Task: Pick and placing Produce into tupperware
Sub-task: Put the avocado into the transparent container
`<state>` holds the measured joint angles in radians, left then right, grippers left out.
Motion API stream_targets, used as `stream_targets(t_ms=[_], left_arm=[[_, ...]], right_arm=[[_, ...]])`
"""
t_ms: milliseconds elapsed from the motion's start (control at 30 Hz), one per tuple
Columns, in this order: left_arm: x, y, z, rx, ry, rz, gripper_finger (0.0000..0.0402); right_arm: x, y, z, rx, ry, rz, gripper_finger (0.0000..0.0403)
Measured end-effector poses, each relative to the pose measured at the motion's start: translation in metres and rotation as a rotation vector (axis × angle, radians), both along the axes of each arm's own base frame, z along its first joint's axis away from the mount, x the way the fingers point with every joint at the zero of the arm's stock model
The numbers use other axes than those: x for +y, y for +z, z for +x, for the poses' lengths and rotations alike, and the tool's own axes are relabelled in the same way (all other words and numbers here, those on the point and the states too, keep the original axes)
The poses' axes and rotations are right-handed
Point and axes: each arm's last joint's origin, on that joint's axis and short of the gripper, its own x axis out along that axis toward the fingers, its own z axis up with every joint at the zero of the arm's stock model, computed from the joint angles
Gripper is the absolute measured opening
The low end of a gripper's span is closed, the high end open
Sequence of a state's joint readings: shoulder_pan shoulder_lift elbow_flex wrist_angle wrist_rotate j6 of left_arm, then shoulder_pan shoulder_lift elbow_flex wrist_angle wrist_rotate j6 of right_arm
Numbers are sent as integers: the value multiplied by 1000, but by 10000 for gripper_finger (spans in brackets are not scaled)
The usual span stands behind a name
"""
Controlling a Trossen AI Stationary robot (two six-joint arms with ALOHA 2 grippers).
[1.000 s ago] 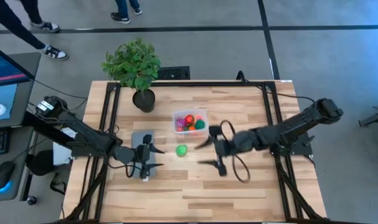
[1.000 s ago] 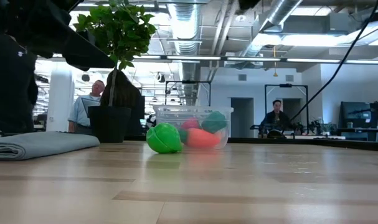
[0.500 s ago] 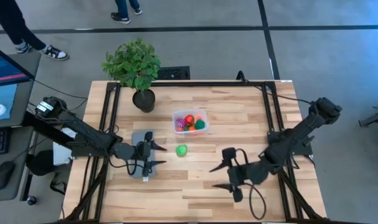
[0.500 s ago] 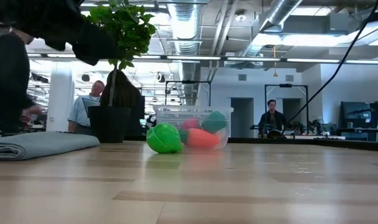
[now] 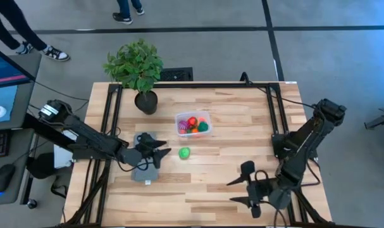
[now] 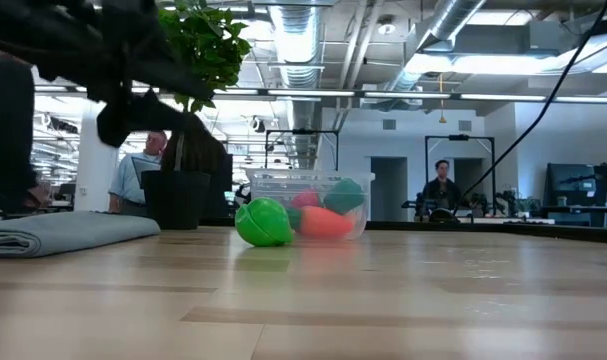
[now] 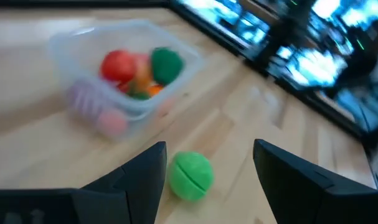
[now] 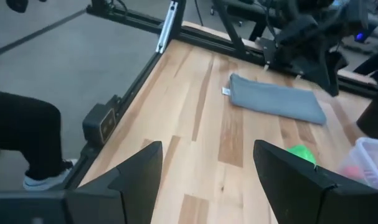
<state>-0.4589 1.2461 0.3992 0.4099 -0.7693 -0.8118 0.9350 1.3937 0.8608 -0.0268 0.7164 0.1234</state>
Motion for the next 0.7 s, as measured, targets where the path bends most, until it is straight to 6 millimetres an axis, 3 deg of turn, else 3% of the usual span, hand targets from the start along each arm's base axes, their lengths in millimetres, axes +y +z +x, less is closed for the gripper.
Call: stream_targets(t_ms=[200, 400, 700], left_arm=[[2, -22, 17, 21, 113, -179, 231], [-7, -27, 55, 140, 94, -160, 231], [-18, -2, 86, 399, 113, -32, 231]], right_arm=[[7, -4, -14, 10, 21, -57, 277], [14, -7, -27, 31, 71, -93, 276], [25, -8, -46, 35, 145, -98, 276]])
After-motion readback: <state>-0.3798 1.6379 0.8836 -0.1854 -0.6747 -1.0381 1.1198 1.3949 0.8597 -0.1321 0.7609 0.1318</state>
